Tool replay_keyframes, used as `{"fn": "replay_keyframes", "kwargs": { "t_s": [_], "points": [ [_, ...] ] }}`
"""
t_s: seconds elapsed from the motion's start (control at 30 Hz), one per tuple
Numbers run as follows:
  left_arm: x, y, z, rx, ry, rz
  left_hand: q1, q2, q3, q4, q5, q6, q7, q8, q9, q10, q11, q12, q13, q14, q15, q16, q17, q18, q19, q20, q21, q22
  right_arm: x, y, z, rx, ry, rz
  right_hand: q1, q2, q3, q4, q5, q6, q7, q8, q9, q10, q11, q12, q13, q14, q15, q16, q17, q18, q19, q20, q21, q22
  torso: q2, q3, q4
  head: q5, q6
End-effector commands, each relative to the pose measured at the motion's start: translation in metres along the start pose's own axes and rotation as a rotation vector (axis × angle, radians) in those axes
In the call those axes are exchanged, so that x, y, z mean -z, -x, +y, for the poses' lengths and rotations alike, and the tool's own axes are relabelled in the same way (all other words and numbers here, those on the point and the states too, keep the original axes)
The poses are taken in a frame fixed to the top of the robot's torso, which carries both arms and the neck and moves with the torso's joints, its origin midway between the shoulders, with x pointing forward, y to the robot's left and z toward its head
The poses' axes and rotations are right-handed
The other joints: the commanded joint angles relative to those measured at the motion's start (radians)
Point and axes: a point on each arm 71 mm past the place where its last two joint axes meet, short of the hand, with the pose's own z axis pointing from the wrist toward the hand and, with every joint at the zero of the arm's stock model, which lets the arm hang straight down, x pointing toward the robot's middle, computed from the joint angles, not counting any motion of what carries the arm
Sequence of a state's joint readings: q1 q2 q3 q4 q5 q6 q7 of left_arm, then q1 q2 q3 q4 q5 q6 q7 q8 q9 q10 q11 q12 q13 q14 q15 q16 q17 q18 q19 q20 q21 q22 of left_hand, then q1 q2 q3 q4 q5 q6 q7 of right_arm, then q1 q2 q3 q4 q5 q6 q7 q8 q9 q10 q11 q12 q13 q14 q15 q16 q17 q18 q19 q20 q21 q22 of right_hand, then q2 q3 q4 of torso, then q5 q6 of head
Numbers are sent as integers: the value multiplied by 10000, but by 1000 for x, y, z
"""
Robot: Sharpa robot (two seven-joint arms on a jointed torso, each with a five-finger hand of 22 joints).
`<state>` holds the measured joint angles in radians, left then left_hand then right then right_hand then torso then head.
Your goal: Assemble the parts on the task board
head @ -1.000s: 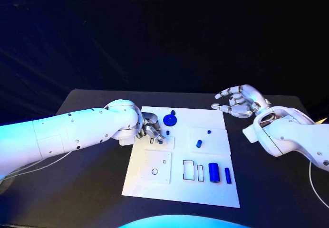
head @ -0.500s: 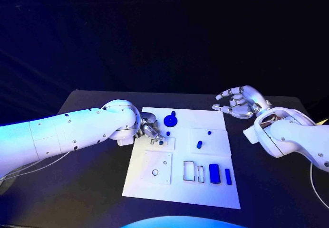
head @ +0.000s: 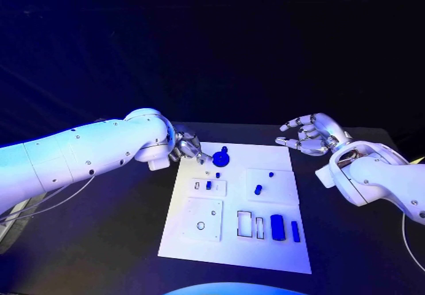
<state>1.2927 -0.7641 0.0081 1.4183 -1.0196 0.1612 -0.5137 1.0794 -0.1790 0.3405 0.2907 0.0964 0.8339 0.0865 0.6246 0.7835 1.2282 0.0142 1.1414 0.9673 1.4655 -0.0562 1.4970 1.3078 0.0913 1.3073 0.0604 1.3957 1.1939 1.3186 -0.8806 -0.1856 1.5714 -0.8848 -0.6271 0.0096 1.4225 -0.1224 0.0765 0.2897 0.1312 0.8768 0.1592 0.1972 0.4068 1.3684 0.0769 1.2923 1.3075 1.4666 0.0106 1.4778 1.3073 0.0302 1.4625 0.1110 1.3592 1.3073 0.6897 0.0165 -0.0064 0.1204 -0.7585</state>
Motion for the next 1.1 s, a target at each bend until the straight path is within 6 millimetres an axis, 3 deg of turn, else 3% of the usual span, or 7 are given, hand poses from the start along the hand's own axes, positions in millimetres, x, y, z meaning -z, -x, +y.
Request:
{"fn": "replay_keyframes", "kwargs": {
  "t_s": [0.03,0.43,0.67,1.1],
  "points": [
    [-4,9,-4,254,-68,9,275,32,-151,-5,92,-198,75,-159,-54,-230,57,-128,-179,612,149,-87,1107,-43,-185,43,-141,-160,0,-1,1,28,59,71,-95,29,-47,3,-42,-101,-1,33,-14,-12,-28,-13,109,620,-98,-34,978,179,-30,-34,-28,1669,21,-3,-9,17,20],
    [-24,29,1,-248,565,-163,408,59,-195,8,101,-260,122,-244,-100,-368,104,-214,-324,593,190,-108,1067,-29,-238,89,-179,-217,-1,-3,2,17,62,113,-97,37,-43,1,-24,-113,1,31,-17,-12,-27,-12,110,620,-98,-35,979,176,-23,-35,-16,1675,20,14,1,45,-17],
    [-34,29,4,-367,872,-33,410,61,-196,8,101,-260,122,-245,-101,-375,105,-221,-334,595,190,-102,1077,-30,-234,90,-177,-211,-1,-3,2,11,70,122,-97,37,-43,1,-24,-113,1,31,-17,-12,-27,-12,110,620,-98,-35,979,176,-23,-35,-16,1675,37,-2,-20,57,-18],
    [-47,26,7,-365,1093,221,357,123,-249,31,65,-241,140,-271,-125,-401,124,-214,-349,601,211,-85,1103,-28,-240,114,-182,-212,-2,-4,3,5,95,114,-104,42,-42,0,-6,-125,3,29,-21,-26,-26,-30,94,616,-97,-46,962,182,-38,-35,-48,1661,11,2,6,33,-60]
  ]
}}
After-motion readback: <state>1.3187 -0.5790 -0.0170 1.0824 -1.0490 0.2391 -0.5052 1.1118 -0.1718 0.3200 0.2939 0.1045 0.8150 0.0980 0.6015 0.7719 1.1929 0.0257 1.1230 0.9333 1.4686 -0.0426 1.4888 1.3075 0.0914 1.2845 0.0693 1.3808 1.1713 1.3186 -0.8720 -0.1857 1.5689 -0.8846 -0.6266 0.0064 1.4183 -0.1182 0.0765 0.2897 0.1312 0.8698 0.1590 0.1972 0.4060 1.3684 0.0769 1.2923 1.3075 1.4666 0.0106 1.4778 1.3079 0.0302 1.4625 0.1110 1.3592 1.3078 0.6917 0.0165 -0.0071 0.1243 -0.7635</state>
